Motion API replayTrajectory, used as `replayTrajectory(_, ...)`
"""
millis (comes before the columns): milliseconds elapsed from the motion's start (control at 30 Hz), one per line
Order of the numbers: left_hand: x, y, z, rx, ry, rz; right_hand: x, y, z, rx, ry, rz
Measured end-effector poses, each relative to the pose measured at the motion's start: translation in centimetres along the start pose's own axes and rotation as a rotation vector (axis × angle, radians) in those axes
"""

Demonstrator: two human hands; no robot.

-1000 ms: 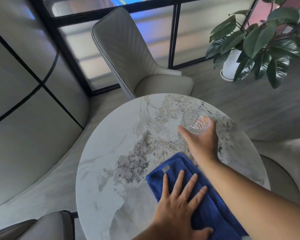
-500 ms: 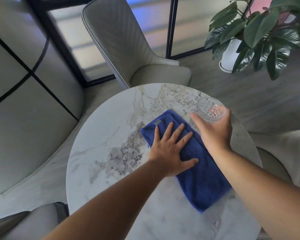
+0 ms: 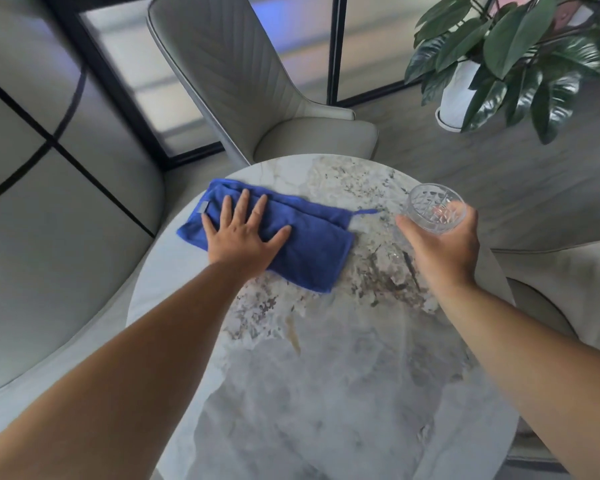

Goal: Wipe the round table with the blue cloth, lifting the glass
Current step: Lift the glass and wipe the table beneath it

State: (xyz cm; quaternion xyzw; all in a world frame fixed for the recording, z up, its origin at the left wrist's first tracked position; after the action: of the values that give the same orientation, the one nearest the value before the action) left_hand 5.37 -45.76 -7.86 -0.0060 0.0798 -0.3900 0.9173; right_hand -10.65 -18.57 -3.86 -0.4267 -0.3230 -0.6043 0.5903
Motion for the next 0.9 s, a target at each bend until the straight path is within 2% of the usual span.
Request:
replayTrajectory(200, 2.2, 1.1, 0.4, -0.004, -0.004, 0.073, -0.4, 0.0, -0.1, 0.019, 0.024, -0.005)
replayTrajectory(633, 2.7, 2.3, 0.8, 0.01, -0.014, 0.089, -0.8, 0.6, -0.3, 0.061, 0.035, 0.053)
replayTrajectory(900, 2.3, 2.3, 0.7, 0.001, 0.036, 0.083, -2.6, 1.4, 0.6, 0.096, -0.091, -0.113)
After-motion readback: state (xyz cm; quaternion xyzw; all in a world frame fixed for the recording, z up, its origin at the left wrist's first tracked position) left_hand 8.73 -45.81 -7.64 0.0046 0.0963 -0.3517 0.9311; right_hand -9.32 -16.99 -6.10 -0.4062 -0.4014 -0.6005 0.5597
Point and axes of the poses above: each hand's wrist, its own y-axis away from the middle knuckle, its own z-axis out of the back of the hand, x = y × z, the point moved 2 cm from there along -y, towards the middle knuckle, and after that the axes turned 7 degrees about -x, right-handed, at the moved point
